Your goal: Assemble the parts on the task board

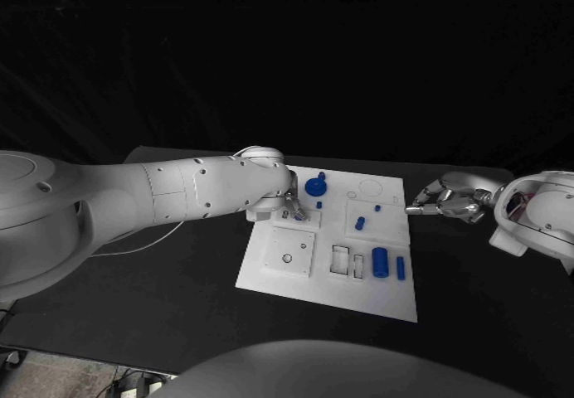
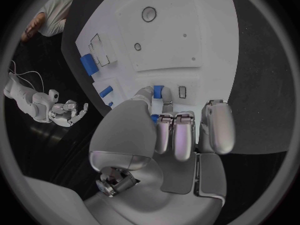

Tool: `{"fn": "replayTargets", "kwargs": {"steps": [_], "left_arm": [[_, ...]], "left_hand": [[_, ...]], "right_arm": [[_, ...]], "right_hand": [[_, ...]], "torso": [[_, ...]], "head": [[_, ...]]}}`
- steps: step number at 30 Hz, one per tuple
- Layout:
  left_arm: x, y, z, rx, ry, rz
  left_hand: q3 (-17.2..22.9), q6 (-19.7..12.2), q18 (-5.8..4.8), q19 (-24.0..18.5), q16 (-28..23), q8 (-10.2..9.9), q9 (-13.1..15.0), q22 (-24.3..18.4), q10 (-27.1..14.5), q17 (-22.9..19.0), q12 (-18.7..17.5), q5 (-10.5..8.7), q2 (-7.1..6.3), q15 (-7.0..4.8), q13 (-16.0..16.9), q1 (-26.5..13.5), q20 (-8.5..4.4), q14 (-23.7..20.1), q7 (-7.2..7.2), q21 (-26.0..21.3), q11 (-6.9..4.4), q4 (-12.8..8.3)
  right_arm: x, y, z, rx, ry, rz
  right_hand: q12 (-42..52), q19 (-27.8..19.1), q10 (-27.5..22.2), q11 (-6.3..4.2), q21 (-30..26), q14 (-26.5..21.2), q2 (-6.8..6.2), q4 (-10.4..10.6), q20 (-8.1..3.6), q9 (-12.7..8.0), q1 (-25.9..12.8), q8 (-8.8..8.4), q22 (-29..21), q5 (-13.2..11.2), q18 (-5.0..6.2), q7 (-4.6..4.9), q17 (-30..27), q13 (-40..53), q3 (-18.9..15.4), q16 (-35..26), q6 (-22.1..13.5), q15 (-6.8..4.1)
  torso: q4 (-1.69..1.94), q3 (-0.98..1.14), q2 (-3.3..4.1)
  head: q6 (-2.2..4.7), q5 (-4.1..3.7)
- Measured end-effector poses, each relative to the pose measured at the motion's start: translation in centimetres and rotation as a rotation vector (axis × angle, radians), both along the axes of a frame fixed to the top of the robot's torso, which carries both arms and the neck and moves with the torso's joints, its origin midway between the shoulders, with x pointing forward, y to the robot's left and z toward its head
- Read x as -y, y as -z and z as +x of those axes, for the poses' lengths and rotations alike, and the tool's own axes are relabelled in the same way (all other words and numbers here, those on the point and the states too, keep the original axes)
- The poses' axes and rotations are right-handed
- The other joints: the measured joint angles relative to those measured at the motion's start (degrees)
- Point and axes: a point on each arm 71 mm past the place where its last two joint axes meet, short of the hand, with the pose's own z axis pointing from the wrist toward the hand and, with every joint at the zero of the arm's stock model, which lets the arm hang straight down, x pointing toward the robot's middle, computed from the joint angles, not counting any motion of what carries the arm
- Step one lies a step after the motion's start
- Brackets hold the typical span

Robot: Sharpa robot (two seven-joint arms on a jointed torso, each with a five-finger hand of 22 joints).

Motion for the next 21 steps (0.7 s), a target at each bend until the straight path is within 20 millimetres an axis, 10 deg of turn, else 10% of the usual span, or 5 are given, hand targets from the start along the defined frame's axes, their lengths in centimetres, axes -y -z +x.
{"fn": "replayTargets", "kwargs": {"steps": [10, 21], "left_arm": [[0.07, -0.04, 0.06, 0.002, 0.004, -0.008], [0.05, -0.02, -0.04, 0.009, 0.009, -0.023]], "left_hand": [[4.6, 1.5, 0.01, 0.0, 0.0, -1.2, -1.8, 0.0, 0.0, 0.0, 0.0, 3.95, -1.38, -0.41, 0.0, 3.5, -0.81, 0.0, -0.09, 0.0, -0.41, -2.0], [7.1, 2.6, 0.01, 0.0, 0.0, -1.5, -2.0, 0.0, 0.0, 0.0, 0.0, 5.32, -2.05, -0.41, 0.0, 5.5, -0.81, 0.0, 1.02, 0.5, -0.39, 0.3]], "right_arm": [[0.00, 0.00, 0.00, 0.000, 0.000, 0.000], [0.02, 0.01, 0.02, 0.000, 0.001, -0.001]], "right_hand": [[-0.2, 0.0, 0.0, -0.01, -0.1, 0.0, -0.01, 0.0, 0.00, 0.0, 0.0, 0.00, 0.0, 0.0, 0.00, 0.00, 0.0, 0.0, 0.0, 0.0, 0.0, 0.00], [-0.2, -0.2, 0.1, -0.14, -0.4, 0.0, 0.01, 0.0, 0.22, 0.0, 0.0, 0.00, 0.0, 0.2, 0.87, 0.00, 0.0, 0.0, 0.0, 0.0, 0.0, 0.00]], "torso": [[-0.01, 0.01, -0.01], [0.02, 0.00, 0.00]], "head": [[0.00, 0.00], [0.00, -0.03]]}}
